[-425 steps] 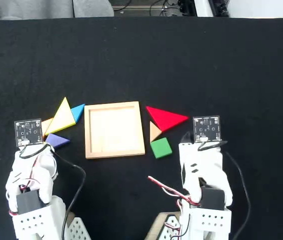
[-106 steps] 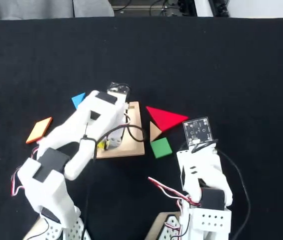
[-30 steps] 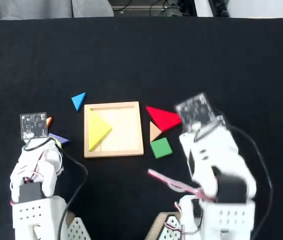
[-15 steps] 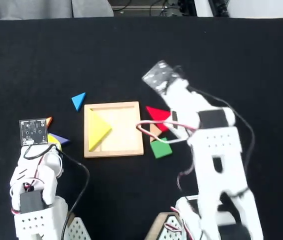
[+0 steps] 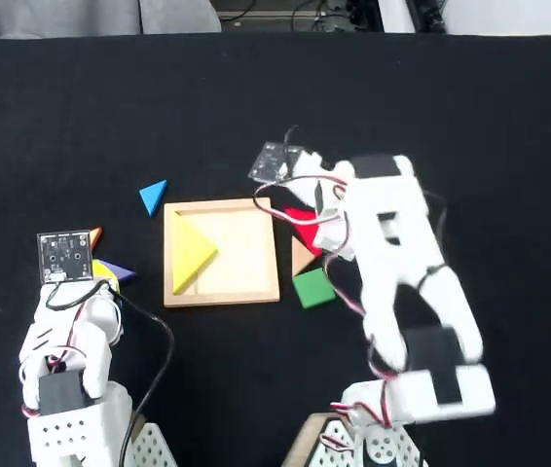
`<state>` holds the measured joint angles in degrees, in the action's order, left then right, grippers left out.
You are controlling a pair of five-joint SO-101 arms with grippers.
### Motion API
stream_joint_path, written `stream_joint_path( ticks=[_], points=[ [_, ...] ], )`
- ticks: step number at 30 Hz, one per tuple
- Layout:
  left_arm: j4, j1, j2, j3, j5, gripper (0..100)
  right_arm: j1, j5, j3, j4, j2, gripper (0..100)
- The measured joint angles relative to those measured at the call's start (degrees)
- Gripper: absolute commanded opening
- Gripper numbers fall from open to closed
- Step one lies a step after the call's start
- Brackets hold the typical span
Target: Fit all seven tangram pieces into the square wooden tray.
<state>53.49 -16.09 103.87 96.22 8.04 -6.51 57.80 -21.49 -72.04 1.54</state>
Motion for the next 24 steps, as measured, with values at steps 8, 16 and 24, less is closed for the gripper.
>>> stream_joint_path(
  ticks=[8,16,24],
  points=[
    [0.00,0.00,0.00,0.00,0.00,5,0.00,3.25,6.24,-0.88,-13.10,39.4],
    [0.00,0.00,0.00,0.00,0.00,5,-0.70,3.25,8.70,0.35,-20.48,47.0],
    [0.00,0.00,0.00,0.00,0.00,5,-3.69,3.25,8.70,3.52,-21.89,48.2]
  ],
)
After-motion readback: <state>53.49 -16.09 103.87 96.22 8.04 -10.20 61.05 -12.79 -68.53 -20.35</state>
